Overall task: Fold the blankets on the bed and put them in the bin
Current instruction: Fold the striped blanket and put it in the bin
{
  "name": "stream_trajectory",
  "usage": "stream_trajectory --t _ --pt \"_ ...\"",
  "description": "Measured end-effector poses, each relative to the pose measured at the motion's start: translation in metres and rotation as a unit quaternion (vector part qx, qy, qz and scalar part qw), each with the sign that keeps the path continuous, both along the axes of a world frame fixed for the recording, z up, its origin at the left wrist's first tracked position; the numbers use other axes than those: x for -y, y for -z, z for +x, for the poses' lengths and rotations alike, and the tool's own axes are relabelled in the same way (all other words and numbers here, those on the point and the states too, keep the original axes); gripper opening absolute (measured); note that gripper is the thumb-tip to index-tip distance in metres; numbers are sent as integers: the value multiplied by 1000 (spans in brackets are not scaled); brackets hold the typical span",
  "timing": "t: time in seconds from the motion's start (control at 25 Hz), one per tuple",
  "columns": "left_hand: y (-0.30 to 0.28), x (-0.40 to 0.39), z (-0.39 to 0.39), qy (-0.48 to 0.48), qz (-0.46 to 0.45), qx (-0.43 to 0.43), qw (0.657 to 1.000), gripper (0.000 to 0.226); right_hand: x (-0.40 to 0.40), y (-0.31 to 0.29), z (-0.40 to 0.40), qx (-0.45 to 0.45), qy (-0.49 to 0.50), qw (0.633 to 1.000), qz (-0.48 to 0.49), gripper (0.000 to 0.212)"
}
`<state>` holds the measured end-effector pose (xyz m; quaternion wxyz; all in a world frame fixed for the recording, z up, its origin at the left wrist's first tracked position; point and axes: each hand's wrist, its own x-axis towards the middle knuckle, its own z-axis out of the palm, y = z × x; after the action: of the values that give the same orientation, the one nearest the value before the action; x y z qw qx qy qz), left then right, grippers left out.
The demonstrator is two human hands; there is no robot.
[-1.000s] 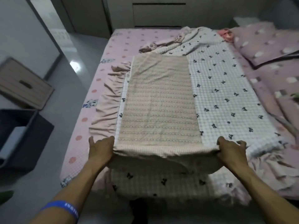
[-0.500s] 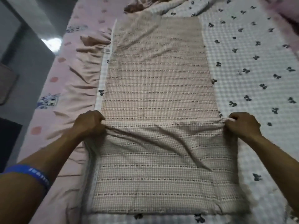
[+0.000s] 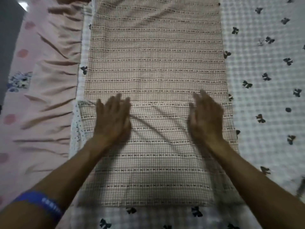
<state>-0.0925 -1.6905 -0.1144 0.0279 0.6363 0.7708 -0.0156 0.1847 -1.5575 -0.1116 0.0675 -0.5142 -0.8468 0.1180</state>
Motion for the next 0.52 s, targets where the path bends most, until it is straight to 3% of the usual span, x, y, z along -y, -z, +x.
stream_trajectory --t 0.04,0.08,0.12,0.2,0.28,0.36,0.44,0.52 --pt "15 10 20 63 -9 -7 998 60 19 18 -6 70 -106 992 -5 55" --pt "27 18 20 77 -41 -23 996 64 19 35 1 142 -147 979 -19 58" --pt "36 27 6 32 -72 -35 996 68 6 47 18 200 -115 973 -31 61" --pt "37 41 -30 -127 -78 -55 987 70 -29 53 53 248 65 965 -50 64" --pt "23 59 -30 -165 -54 -67 983 64 -24 34 64 222 96 969 -55 62" --pt "17 85 3 -114 -70 -43 990 60 30 25 47 159 -50 986 -25 62" --pt "12 127 26 -151 -116 -2 982 58 89 24 50 163 -129 976 -65 63" --pt "3 174 21 -243 -161 -3 956 58 123 19 53 201 -62 971 -115 65"
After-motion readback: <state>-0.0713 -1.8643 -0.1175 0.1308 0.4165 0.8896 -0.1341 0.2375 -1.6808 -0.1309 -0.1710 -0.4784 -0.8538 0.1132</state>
